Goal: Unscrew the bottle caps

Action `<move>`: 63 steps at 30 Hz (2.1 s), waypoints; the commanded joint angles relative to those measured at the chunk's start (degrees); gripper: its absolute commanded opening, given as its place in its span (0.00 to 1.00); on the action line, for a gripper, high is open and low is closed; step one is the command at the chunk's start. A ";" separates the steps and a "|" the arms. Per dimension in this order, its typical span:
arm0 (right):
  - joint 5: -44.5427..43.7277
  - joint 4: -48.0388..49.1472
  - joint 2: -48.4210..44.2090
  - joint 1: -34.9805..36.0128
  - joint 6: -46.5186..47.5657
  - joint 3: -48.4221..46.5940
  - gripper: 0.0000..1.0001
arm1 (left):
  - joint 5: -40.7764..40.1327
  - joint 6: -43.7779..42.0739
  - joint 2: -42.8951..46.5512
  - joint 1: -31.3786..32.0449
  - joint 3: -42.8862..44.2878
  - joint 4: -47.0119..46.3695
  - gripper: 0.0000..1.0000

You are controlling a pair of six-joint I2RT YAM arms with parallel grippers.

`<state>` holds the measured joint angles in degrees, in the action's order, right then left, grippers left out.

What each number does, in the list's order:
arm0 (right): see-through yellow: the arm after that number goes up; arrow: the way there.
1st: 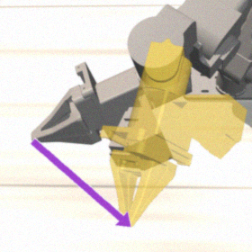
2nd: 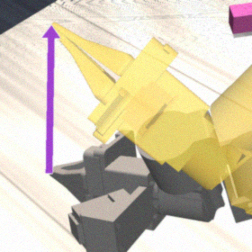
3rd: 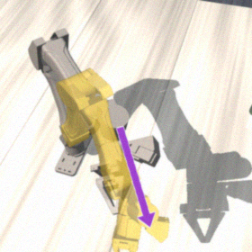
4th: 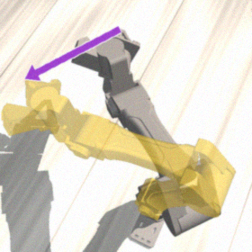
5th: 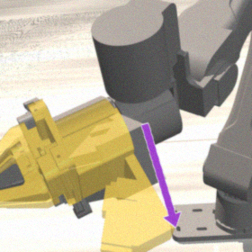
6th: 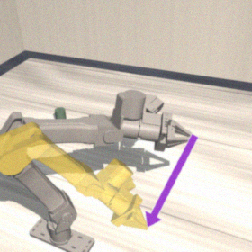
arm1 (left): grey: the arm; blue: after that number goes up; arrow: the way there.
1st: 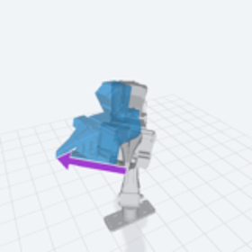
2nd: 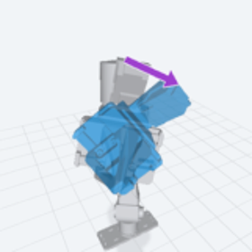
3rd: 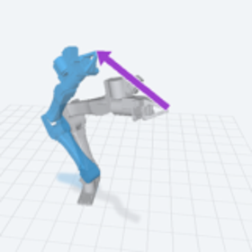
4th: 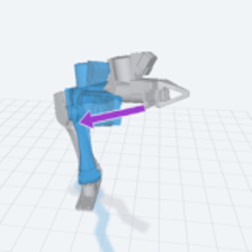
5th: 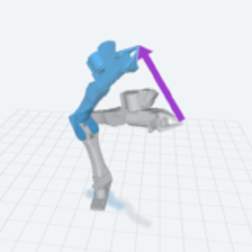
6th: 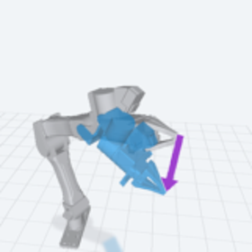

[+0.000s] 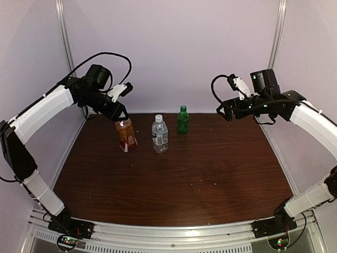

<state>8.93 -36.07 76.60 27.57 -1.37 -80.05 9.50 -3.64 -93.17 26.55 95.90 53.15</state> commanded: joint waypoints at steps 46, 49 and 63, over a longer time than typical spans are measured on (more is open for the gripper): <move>38.68 9.88 3.38 14.83 10.56 5.02 0.89 | 31.70 8.74 2.16 22.41 -2.56 -31.52 0.00; 38.96 9.88 4.11 14.97 11.00 4.82 0.88 | 31.65 8.37 1.89 22.39 -2.56 -31.17 0.00; 40.21 12.17 4.85 15.02 11.71 6.12 0.87 | 31.52 8.41 0.78 22.41 -2.29 -31.05 0.00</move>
<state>47.81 -25.71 80.99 42.15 9.78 -73.67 39.92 5.61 -91.98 48.60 91.64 23.46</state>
